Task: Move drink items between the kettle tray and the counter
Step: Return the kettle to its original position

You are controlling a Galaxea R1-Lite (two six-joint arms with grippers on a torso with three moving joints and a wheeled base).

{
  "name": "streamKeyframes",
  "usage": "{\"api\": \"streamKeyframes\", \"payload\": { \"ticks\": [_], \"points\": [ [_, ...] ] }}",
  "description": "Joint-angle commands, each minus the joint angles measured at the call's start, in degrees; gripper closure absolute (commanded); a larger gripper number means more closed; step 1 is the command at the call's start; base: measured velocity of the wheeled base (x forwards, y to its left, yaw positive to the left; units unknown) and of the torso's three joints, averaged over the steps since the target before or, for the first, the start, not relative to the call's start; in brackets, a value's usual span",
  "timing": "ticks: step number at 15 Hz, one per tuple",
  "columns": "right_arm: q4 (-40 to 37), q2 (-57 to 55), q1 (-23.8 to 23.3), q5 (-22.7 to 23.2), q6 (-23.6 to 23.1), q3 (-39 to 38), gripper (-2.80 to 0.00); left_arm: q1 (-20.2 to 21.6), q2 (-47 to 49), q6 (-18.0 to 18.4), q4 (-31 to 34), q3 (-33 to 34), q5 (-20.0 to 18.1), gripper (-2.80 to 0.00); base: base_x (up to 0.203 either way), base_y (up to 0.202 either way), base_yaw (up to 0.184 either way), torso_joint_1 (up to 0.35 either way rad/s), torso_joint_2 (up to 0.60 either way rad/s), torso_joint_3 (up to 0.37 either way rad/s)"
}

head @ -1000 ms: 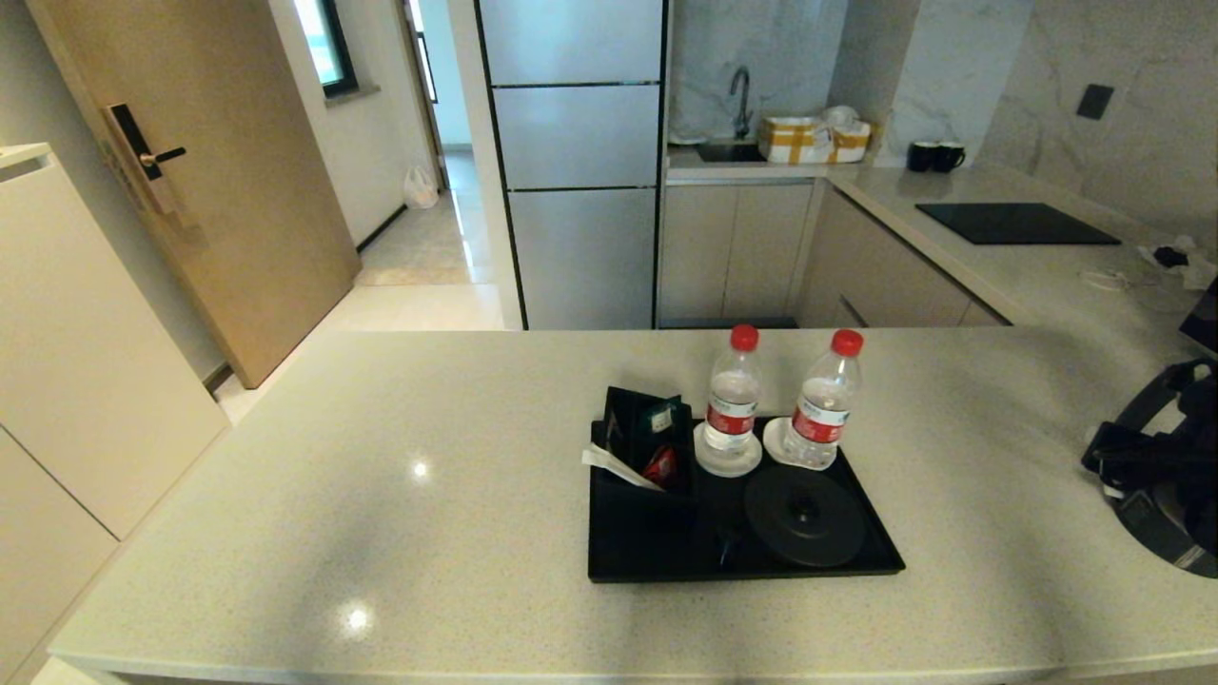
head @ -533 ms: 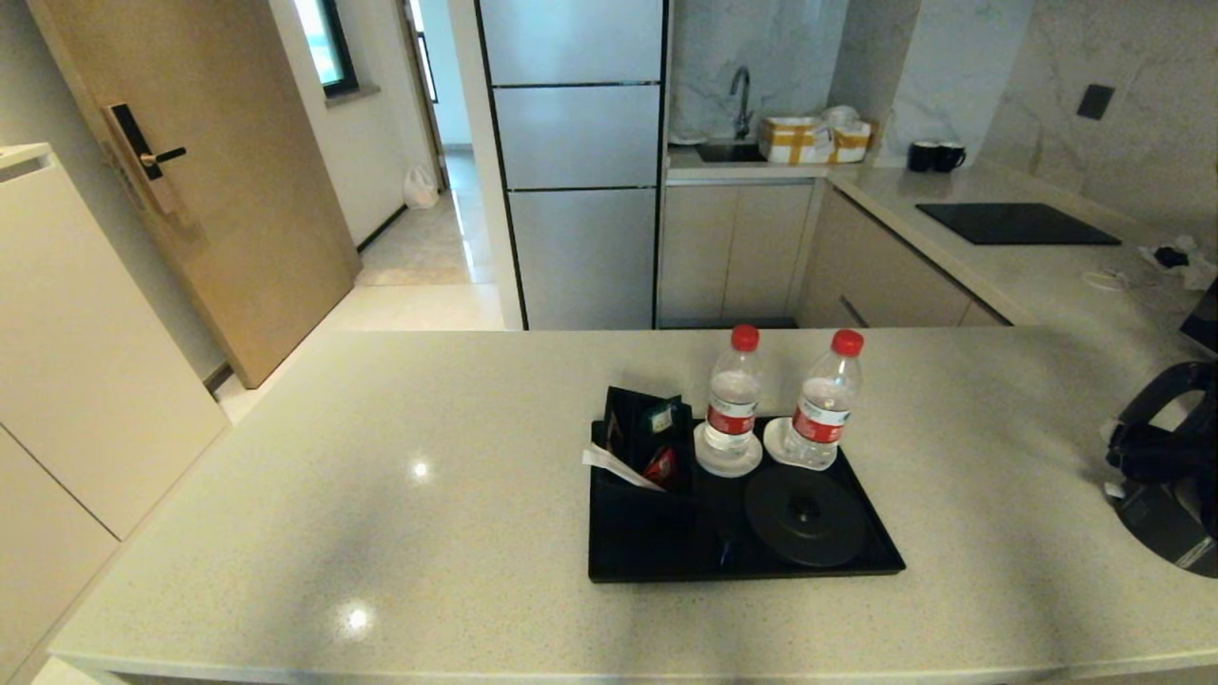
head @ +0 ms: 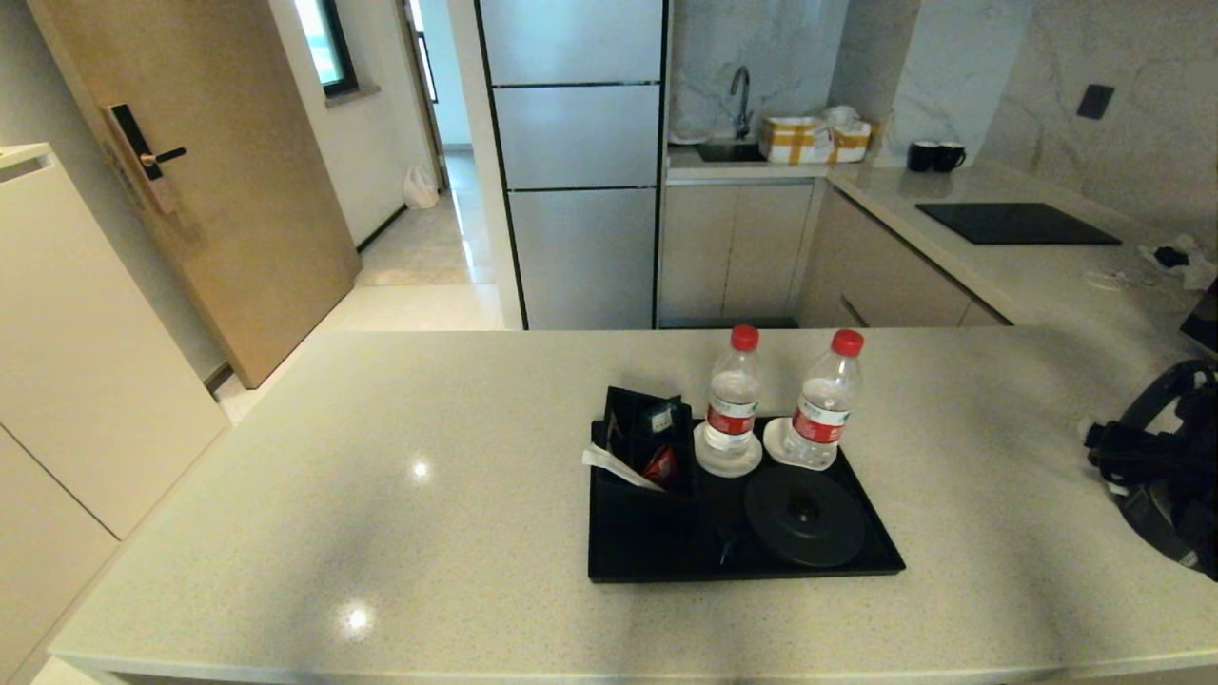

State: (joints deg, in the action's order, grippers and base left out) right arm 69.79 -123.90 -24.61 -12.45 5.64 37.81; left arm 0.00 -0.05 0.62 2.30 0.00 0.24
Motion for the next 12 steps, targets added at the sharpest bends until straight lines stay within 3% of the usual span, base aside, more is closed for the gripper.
{"api": "streamKeyframes", "payload": {
  "ticks": [1, 12],
  "points": [
    [0.5, -1.8, 0.0, 0.0, 0.2, 1.9, -2.80, 0.0, 0.0, 0.0, 0.0, 0.0, 0.0, 0.00, 0.000, 0.000, 0.000, 0.000, 0.00, 0.000],
    [-0.5, -5.6, 1.1, -0.3, 1.5, 9.1, -2.80, 0.0, 0.0, 0.0, 0.0, 0.0, 0.0, 0.00, 0.000, 0.000, 0.000, 0.000, 0.00, 0.000]
  ]
}}
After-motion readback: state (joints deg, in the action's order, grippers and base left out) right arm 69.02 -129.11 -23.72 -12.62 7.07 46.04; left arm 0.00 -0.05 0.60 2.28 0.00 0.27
